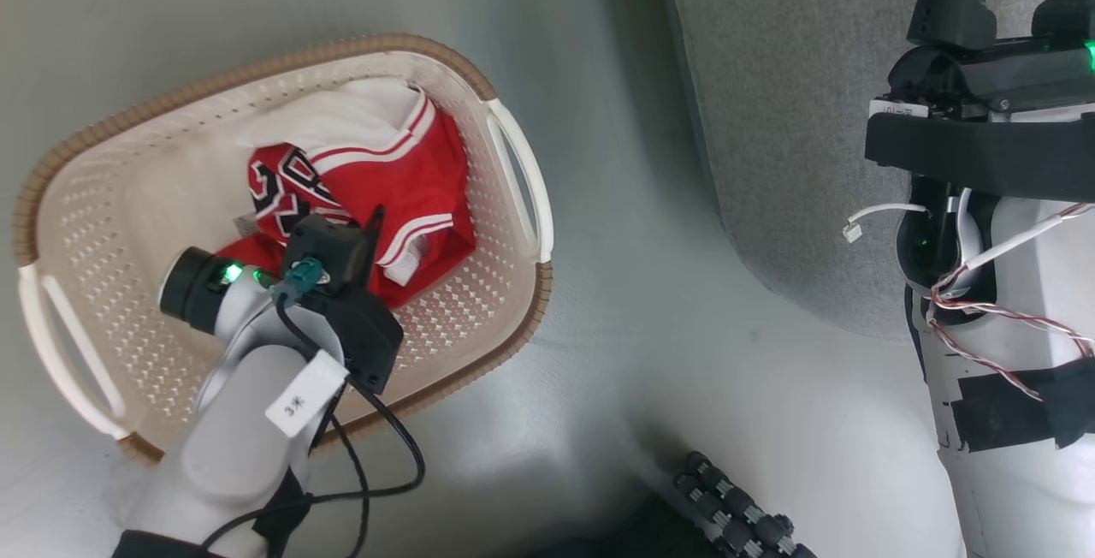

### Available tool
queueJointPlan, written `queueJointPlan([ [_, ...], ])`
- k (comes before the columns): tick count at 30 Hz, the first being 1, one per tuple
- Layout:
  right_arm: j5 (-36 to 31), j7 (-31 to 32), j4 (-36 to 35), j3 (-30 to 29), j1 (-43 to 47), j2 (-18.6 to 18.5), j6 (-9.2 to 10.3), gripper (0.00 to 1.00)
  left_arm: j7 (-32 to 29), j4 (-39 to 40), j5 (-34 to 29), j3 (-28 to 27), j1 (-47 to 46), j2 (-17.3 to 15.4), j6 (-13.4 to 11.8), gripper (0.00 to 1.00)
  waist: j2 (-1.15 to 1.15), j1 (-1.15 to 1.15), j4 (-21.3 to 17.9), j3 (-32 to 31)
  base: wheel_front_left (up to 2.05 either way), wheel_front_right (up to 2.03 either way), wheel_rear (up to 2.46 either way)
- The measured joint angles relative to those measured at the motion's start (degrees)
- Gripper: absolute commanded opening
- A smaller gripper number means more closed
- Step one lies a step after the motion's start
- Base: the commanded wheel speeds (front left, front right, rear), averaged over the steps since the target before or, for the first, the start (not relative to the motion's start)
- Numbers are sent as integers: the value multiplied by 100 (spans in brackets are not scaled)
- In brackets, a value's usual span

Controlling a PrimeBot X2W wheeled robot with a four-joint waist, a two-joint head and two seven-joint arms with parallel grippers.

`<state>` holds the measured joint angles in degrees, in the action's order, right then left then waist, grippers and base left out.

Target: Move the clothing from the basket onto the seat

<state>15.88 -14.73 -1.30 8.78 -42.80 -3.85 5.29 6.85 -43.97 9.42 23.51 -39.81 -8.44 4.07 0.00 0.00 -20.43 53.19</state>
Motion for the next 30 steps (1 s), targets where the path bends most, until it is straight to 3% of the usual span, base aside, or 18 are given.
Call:
queueJointPlan([
  [10,-155,0,387,-10,144,-41,-129,100,527,-9,20,194,26,282,107,0,0,0,258,-472,0,0,0],
  [30,-272,1,1307,-2,901,-177,-337,100,745,504,443,49,289,435,202,0,0,-1,963,-2019,0,0,0],
])
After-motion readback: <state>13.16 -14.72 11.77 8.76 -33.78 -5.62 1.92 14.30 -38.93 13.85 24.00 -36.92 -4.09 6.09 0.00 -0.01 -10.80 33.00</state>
